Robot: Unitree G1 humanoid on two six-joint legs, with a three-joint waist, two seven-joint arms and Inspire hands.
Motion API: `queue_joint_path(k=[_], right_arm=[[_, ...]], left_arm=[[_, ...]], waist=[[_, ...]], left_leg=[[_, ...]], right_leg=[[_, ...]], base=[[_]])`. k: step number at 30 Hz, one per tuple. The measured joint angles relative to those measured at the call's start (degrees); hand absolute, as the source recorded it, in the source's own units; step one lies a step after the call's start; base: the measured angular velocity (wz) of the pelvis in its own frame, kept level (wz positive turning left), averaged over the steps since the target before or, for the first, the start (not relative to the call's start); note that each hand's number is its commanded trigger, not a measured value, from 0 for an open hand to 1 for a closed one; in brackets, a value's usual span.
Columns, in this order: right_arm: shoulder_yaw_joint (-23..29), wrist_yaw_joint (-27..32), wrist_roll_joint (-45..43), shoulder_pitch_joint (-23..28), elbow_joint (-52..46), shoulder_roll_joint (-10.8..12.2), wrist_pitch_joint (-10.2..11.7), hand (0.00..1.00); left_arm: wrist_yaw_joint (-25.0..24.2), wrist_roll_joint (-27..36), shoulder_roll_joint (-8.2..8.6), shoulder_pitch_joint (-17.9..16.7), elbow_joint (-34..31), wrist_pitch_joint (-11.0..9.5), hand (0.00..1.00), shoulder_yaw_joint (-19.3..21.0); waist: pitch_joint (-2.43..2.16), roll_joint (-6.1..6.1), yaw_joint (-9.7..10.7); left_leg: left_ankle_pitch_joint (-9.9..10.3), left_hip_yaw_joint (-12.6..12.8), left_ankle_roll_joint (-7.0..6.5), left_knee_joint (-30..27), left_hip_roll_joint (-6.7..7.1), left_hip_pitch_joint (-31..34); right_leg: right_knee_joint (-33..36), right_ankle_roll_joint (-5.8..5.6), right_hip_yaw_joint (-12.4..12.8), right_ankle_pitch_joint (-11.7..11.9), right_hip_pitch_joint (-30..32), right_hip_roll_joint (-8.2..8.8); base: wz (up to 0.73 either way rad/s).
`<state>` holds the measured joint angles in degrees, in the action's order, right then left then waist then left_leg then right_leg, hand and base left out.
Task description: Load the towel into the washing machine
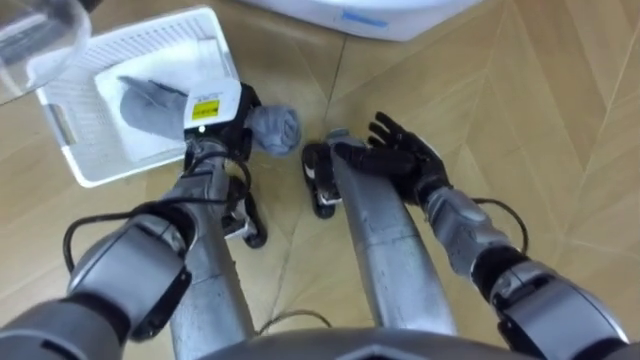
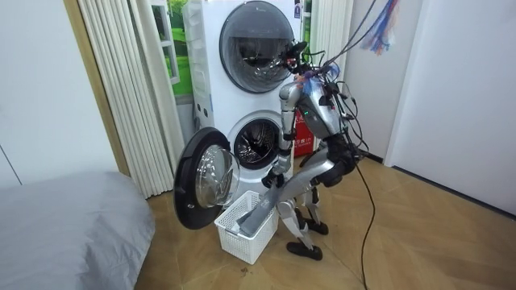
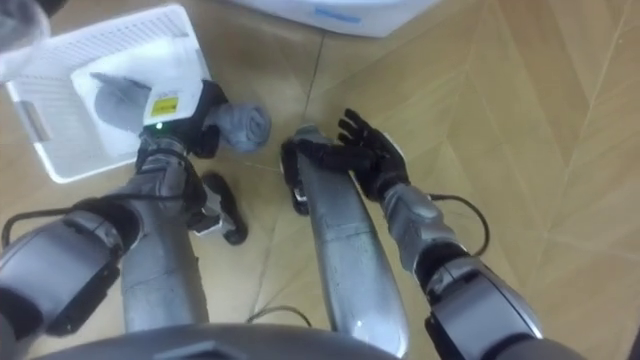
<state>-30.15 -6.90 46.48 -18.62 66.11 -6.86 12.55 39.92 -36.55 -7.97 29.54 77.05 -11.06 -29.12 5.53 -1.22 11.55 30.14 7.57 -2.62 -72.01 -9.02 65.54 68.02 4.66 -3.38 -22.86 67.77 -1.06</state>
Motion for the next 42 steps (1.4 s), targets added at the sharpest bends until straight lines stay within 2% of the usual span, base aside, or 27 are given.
queue_joint_path(k=[3, 5, 7, 10, 14, 18, 21, 23, 25, 27, 29, 31, 34, 38, 40, 42], right_arm=[[0.5, 1.5, -6.2, 1.5, 0.6, 0.0, 0.2, 0.0], [1.2, 3.1, -11.1, 1.7, 1.2, 0.1, 0.1, 0.0], [0.9, 4.1, -13.1, 1.8, 2.9, -0.1, 0.1, 0.0], [0.4, 5.5, -15.4, 2.5, 4.2, -0.5, -0.2, 0.0], [2.1, 6.0, -21.8, 2.1, 5.0, -0.7, -0.2, 0.0], [2.1, 6.1, -23.7, 2.1, 5.0, -0.6, -0.3, 0.0], [2.5, 6.3, -26.0, 1.3, 4.8, -0.6, -0.5, 0.0], [4.2, 6.1, -29.1, 1.1, 4.8, -0.6, -1.0, 0.0], [4.5, 6.1, -30.0, 0.7, 4.7, -0.4, -1.4, 0.0], [4.5, 5.9, -31.4, 0.5, 4.0, -0.4, -1.4, 0.0], [4.6, 5.4, -31.7, 0.5, 2.7, -0.5, -1.6, 0.0], [4.7, 4.7, -32.0, 0.2, 2.7, -0.5, -1.7, 0.0], [5.1, 4.2, -33.3, 0.0, 2.6, -0.5, -2.0, 0.0], [5.7, 4.0, -34.2, 0.0, 2.6, -0.7, -2.1, 0.0], [6.8, 3.5, -34.2, 0.3, 2.6, -0.6, -2.1, 0.0], [7.0, 3.5, -34.4, 0.7, 2.4, -0.5, -2.1, 0.0]], left_arm=[[2.7, -0.1, -0.47, -0.8, 0.0, -1.1, 1.0, 2.3], [4.9, 0.1, -1.73, -0.8, -0.3, -2.3, 1.0, 4.3], [6.2, 1.0, -2.87, -0.8, -0.6, -3.1, 1.0, 4.5], [8.0, 2.3, -3.87, -0.7, -2.7, -4.2, 1.0, 5.6], [7.9, 4.3, -3.2, -1.5, -5.0, -6.8, 1.0, 7.3], [7.4, 10.9, -1.77, -3.1, -11.6, -6.8, 1.0, 7.6], [5.4, 16.3, -0.97, -3.5, -17.2, -7.0, 1.0, 7.0], [2.1, 20.4, 0.27, -5.2, -23.2, -7.1, 1.0, 6.9], [-1.1, 24.1, 1.16, -6.3, -25.3, -7.2, 1.0, 5.8], [-5.0, 29.8, 1.34, -7.1, -27.1, -7.2, 1.0, 4.1], [-10.6, 38.6, 1.71, -7.7, -28.5, -7.2, 1.0, 2.3], [-15.9, 44.6, 1.7, -8.8, -28.5, -7.2, 1.0, 1.9], [-24.2, 54.3, 1.18, -11.2, -29.8, -7.2, 1.0, 1.1], [-34.6, 66.2, 0.91, -12.1, -30.4, -5.9, 1.0, -0.9], [-38.9, 68.8, 0.92, -12.3, -30.4, -5.8, 1.0, -0.9], [-42.7, 70.4, 0.69, -12.7, -30.4, -5.2, 1.0, -0.9]], waist=[[-0.02, 0.05, -0.7], [-0.03, 0.08, -1.1], [-0.06, 0.1, -1.5], [-0.15, 0.43, -2.9], [-0.17, 0.51, -4.4], [-0.13, 0.78, -5.6], [-0.36, 1.24, -6.8], [-0.65, 1.7, -7.5], [-1.08, 2.24, -8.3], [-1.24, 2.42, -8.6], [-1.49, 2.43, -9.2], [-1.59, 2.52, -9.7], [-2.01, 2.32, -9.8], [-2.08, 2.41, -9.8], [-2.15, 2.35, -9.9], [-2.53, 2.31, -9.9]], left_leg=[[-2.2, 0.3, 0.13, 6.3, 1.1, -5.7], [-3.7, 0.4, 0.1, 10.9, 1.94, -9.7], [-4.7, 0.4, 0.23, 14.2, 2.76, -12.9], [-5.5, 0.2, 0.4, 17.6, 2.81, -17.0], [-5.9, 0.3, 0.46, 20.2, 2.81, -19.3], [-6.3, 0.1, 0.53, 21.0, 2.64, -20.2], [-6.8, 0.0, 0.37, 21.7, 2.89, -20.5], [-8.1, 0.0, 0.05, 23.5, 3.98, -21.5], [-8.7, 0.0, 0.05, 24.6, 4.39, -22.5], [-9.5, 0.2, -0.14, 25.8, 5.04, -23.3], [-11.0, 0.2, -0.21, 28.2, 5.98, -24.3], [-11.6, 0.2, -0.14, 29.3, 5.88, -25.2], [-12.9, 0.3, -0.21, 31.4, 6.04, -25.8], [-13.7, 0.3, -0.4, 32.5, 6.12, -26.3], [-13.7, 0.3, -0.42, 32.7, 6.1, -26.5], [-13.7, 0.3, -0.42, 33.0, 6.08, -26.6]], right_leg=[[-5.7, -0.35, 0.0, 1.2, -5.8, 0.71], [-9.7, -0.59, -0.2, 2.0, -10.0, 1.3], [-12.5, -0.71, -0.5, 2.4, -13.3, 1.75], [-16.2, -0.75, -1.7, 2.9, -17.8, 2.11], [-18.8, -1.01, -2.1, 3.6, -20.3, 2.11], [-20.4, -0.91, -3.0, 3.9, -21.7, 2.11], [-21.0, -0.82, -3.6, 4.2, -22.3, 2.56], [-21.7, -0.94, -4.3, 4.7, -23.1, 3.81], [-22.5, -0.99, -4.4, 5.1, -24.0, 4.09], [-23.0, -0.98, -4.4, 5.2, -24.6, 4.71], [-24.3, -1.05, -4.5, 6.1, -25.2, 5.37], [-25.7, -0.96, -4.6, 6.9, -26.3, 5.15], [-27.7, -1.03, -4.6, 8.2, -26.9, 5.01], [-29.2, -1.18, -4.6, 9.1, -27.5, 4.91], [-29.4, -1.23, -4.6, 9.3, -27.8, 4.88], [-29.9, -1.3, -4.6, 9.4, -27.9, 4.8]], base=[[0.18], [0.23], [0.17], [0.11], [0.01], [0.04], [0.08], [0.17], [0.12], [0.11], [0.13], [0.0], [0.0], [0.0], [0.0], [-0.02]])
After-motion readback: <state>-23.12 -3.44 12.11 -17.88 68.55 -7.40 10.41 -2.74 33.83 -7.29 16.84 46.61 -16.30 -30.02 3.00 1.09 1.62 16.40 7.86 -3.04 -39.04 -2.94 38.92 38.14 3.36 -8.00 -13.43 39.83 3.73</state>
